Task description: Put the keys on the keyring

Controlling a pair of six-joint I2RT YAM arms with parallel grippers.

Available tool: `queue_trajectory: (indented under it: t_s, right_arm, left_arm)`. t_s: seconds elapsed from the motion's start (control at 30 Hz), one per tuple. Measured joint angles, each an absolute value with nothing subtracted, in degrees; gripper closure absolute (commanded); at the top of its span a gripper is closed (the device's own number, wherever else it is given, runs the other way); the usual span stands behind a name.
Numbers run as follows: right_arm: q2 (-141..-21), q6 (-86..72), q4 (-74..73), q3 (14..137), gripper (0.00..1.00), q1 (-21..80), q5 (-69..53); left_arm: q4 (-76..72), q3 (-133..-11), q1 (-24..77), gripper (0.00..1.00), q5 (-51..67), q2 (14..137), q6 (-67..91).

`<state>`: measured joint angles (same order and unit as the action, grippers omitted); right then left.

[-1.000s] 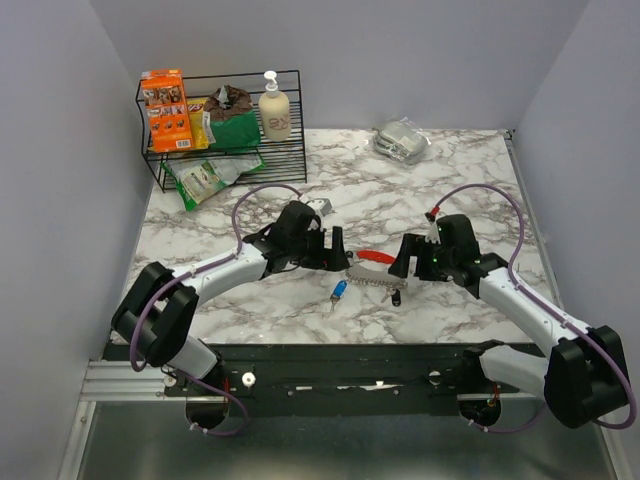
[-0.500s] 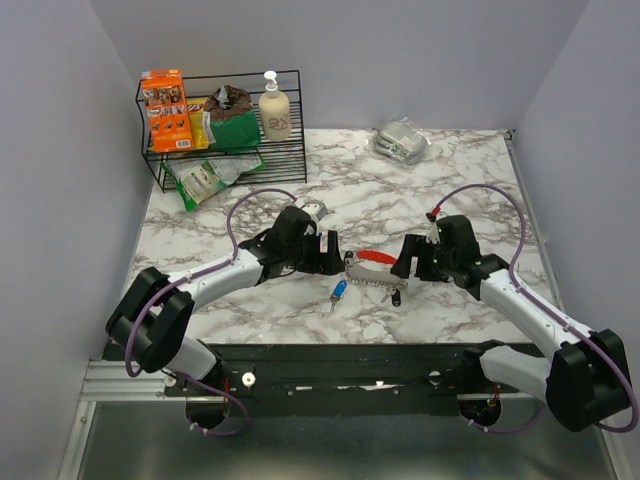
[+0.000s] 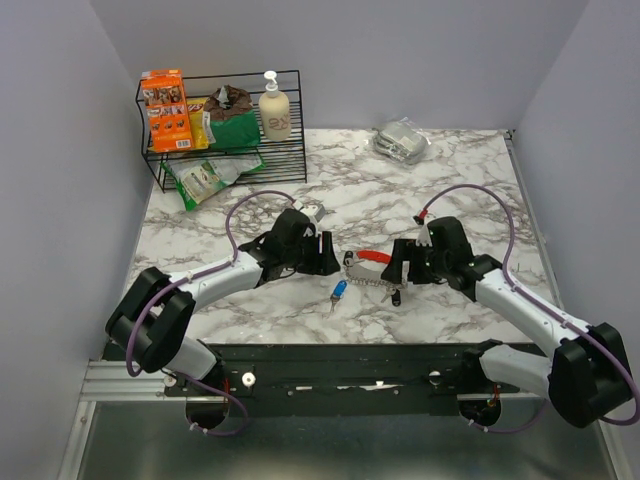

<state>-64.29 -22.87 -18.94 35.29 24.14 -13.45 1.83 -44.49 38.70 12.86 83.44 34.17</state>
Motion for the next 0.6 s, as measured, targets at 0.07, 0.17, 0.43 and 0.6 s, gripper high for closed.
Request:
queue_trajectory:
  t_s: [0.07,0.17,0.43,0.6]
  right_arm:
    - [-64.31,-22.87,-18.46,35.29,0.12,24.73,-13.87]
    - [-64.64,-22.90,-17.76,35.29,0.12,25.21,-14.39]
    - [-65.01,-22.90,-17.34,35.29,0.10,25.93,-14.87]
    - [-65.67,-22.72,-17.04,35.29,0.10,26.26,-14.96]
  left_arm:
    - [1.30,-44.49,38.70,0.39,12.86,83.46,34.24]
    - [-0.10,-44.49,38.70,0.44,12.86,84.01,34.13]
    - [-3.40,-44.51,38.63,0.55,13.96,89.45,34.57]
    - [-4.12,-44.51,38.63,0.55,14.17,90.96,35.20]
